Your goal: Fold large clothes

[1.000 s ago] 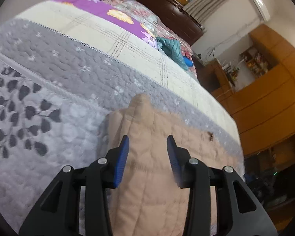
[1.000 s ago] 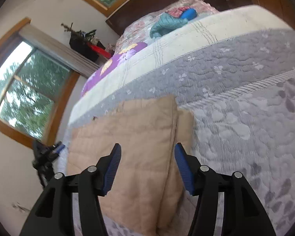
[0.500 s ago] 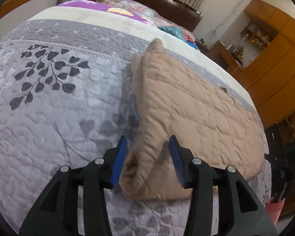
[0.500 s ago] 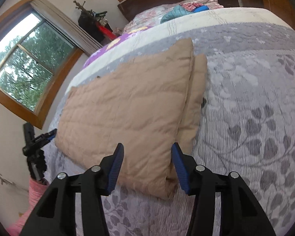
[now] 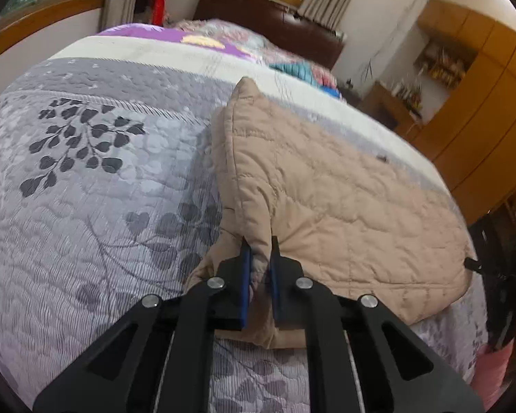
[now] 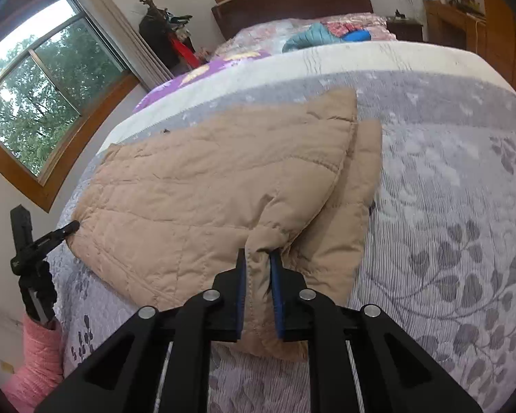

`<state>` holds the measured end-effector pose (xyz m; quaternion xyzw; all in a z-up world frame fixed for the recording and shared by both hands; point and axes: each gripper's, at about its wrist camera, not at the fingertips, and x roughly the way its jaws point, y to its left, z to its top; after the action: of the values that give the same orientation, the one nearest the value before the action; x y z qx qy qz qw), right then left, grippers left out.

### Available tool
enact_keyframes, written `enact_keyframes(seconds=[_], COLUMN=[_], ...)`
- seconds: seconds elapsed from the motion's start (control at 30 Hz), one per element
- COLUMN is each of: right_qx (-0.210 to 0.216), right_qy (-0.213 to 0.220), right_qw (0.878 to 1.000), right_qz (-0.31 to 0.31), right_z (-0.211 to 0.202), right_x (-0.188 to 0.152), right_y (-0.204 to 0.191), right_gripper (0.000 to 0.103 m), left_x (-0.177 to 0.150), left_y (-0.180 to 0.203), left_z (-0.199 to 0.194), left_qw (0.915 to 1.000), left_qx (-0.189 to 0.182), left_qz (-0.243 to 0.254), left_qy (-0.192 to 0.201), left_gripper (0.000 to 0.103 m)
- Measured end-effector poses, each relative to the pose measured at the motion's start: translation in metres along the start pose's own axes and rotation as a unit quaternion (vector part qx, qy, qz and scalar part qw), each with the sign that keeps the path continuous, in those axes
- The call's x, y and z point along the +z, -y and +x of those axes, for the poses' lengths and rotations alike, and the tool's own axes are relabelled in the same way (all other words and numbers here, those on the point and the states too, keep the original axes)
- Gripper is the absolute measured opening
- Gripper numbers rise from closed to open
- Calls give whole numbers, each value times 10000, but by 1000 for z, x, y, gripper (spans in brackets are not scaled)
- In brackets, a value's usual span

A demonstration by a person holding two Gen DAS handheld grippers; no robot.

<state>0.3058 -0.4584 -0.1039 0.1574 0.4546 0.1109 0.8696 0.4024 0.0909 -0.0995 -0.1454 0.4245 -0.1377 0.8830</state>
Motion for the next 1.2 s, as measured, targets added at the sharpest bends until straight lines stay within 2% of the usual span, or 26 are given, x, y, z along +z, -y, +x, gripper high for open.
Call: enact_keyframes(seconds=[0.1, 0.23, 0.47, 0.63, 0.67, 0.73, 0.8, 0.87, 0.93, 1.07, 1.2], right_qx=[46, 117, 93, -139, -249, -569, -1016, -857, -651, -738, -629], right_qy=[-79, -357, -399, -278, -203, -1, 320, 522, 577, 553, 346], right_qw=[9999, 9986, 9982, 9986, 9987, 9980, 9942, 9948, 9962, 9950, 9966], right_qz=[134, 384, 447, 437, 408, 263, 154, 154, 74, -393, -414], right_z=[6, 26, 46, 38, 30, 14, -9, -24, -29, -13, 16], right_x=[1, -2, -8, -12, -13, -14, -13, -11, -9, -13, -21], right_y=[9, 23, 30, 13, 6, -4, -16, -25, -42, -88, -102], right_gripper=[13, 13, 12, 14, 18, 26, 28, 28, 27, 23, 18], left_x=[-10, -16, -25, -19, -17, -12, -8, -6, -4, -9, -21], left_y=[-2, -15, -2, -2, -1, 0, 3, 15, 38, 101, 134], left_z=[0, 24, 39, 33, 28, 12, -8, -24, -33, -21, 16], left_qw=[10000, 9994, 9975, 9978, 9980, 9985, 9978, 9958, 9968, 9972, 9950], left_qx=[55, 21, 472, 459, 440, 456, 657, 862, 668, 210, 256], left_qz=[39, -72, 427, 264, 177, 23, 33, 103, 206, 675, 966], left_qy=[-9, -326, -301, -396, -411, -289, 23, 282, 387, 237, -43], left_gripper=[8, 10, 11, 14, 14, 23, 21, 21, 19, 19, 19])
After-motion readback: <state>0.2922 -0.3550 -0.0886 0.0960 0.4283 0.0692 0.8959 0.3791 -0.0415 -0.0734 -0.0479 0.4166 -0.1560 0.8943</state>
